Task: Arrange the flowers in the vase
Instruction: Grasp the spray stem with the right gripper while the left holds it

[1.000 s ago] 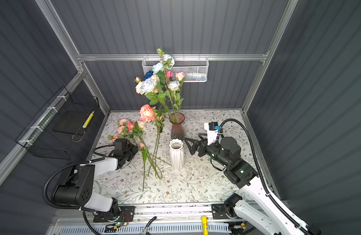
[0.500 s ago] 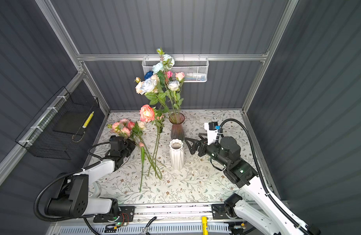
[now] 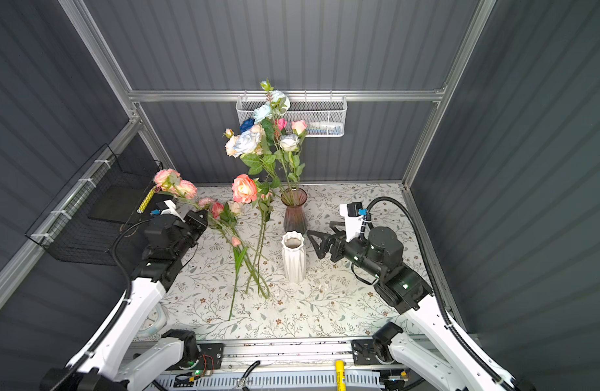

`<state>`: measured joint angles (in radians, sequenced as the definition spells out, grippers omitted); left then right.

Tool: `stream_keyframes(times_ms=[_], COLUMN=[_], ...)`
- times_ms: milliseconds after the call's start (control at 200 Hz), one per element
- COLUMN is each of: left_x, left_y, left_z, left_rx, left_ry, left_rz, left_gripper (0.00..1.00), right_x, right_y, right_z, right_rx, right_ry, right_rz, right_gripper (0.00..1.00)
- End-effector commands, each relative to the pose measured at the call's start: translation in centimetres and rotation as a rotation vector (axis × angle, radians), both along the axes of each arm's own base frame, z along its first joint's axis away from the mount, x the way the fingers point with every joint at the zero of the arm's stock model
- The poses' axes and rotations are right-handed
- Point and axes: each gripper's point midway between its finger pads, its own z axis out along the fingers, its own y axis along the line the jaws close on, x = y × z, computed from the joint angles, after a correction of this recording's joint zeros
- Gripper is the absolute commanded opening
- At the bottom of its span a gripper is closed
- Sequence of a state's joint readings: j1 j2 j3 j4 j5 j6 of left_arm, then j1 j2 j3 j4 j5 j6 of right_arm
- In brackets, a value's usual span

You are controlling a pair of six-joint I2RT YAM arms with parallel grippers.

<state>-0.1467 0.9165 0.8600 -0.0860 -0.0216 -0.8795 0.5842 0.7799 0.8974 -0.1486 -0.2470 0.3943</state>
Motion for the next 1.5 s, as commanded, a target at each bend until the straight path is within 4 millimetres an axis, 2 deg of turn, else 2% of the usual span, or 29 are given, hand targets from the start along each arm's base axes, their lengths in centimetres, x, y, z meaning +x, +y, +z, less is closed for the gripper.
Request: stream_keyframes(times_ms=[0, 145, 205, 315, 390, 415, 460, 515, 620, 740, 865, 950, 1070, 1085, 1155, 1195, 1246, 1286, 1401, 1481, 1496], left_x=[-3.7, -7.5, -8.5, -10.3, -11.8, -12.3, -13.1, -13.7, -15.2, -16.3, -16.9, -16.8, -16.2, -16.2, -15.9, -15.9, -15.9, -15.8, -15.9, -15.8, -15.7], left_y=[0.0, -0.5, -1.3, -3.6, -5.1, -5.4, -6.1, -6.7, -8.2, -9.5, -10.1, -10.2, -10.3, -10.2, -10.1, -9.9, -9.7, -9.4, -8.5, -7.3, -7.1], left_z=[2.3, 6.9, 8.8, 12.0, 14.2, 14.7, 16.0, 16.0, 17.6, 18.5, 19.2, 19.1, 18.7, 18.8, 18.8, 18.9, 19.1, 19.3, 19.7, 19.7, 19.6], left_rx=[0.084, 0.138, 0.148, 0.156, 0.167, 0.173, 0.185, 0.191, 0.189, 0.159, 0.143, 0.147, 0.135, 0.133, 0.128, 0.125, 0.122, 0.125, 0.139, 0.165, 0.17], left_ry=[0.031, -0.01, -0.041, -0.114, -0.176, -0.194, -0.252, -0.267, -0.364, -0.451, -0.502, -0.5, -0.483, -0.485, -0.488, -0.498, -0.511, -0.52, -0.55, -0.558, -0.56], left_rz=[-0.058, -0.13, -0.193, -0.343, -0.452, -0.474, -0.527, -0.572, -0.683, -0.788, -0.842, -0.845, -0.845, -0.843, -0.823, -0.807, -0.787, -0.763, -0.688, -0.596, -0.581], left_gripper=[0.0, 0.0, 0.0, 0.0, 0.0, 0.0, 0.0, 0.0, 0.0, 0.0, 0.0, 0.0, 0.0, 0.04, 0.35, 0.57, 0.83, 0.99, 1.0, 1.0, 1.0], right_x=[-2.3, -3.6, -4.0, -5.3, -7.0, -7.1, -8.0, -9.1, -10.3, -9.9, -8.9, -9.2, -9.6, -9.6, -9.6, -9.7, -9.7, -9.7, -9.4, -9.2, -8.5], right_y=[1.5, 3.8, 5.2, 8.9, 11.4, 12.7, 14.4, 16.3, 19.6, 22.4, 24.4, 24.9, 25.0, 24.9, 24.5, 24.1, 23.4, 22.6, 19.5, 16.3, 15.6], right_z=[2.9, 4.1, 4.3, 4.1, 4.5, 3.8, 4.0, 3.9, 4.8, 6.2, 6.8, 7.6, 8.6, 8.7, 9.4, 9.6, 9.9, 10.0, 10.8, 11.6, 11.6], right_rx=[0.013, 0.002, -0.028, -0.134, -0.159, -0.18, -0.196, -0.233, -0.259, -0.245, -0.239, -0.202, -0.164, -0.159, -0.128, -0.116, -0.101, -0.092, -0.068, -0.049, -0.054], right_ry=[-0.072, -0.074, -0.08, -0.086, -0.096, -0.079, -0.093, -0.102, -0.134, -0.151, -0.151, -0.159, -0.184, -0.187, -0.213, -0.225, -0.239, -0.254, -0.305, -0.358, -0.367], right_rz=[0.162, 0.321, 0.373, 0.478, 0.579, 0.609, 0.662, 0.716, 0.78, 0.803, 0.798, 0.829, 0.843, 0.841, 0.827, 0.818, 0.794, 0.771, 0.678, 0.582, 0.533], right_gripper=[0.97, 0.89, 0.86, 0.86, 0.86, 0.86, 0.87, 0.87, 0.88, 0.87, 0.81, 0.7, 0.34, 0.29, 0.1, 0.0, 0.0, 0.0, 0.0, 0.0, 0.0])
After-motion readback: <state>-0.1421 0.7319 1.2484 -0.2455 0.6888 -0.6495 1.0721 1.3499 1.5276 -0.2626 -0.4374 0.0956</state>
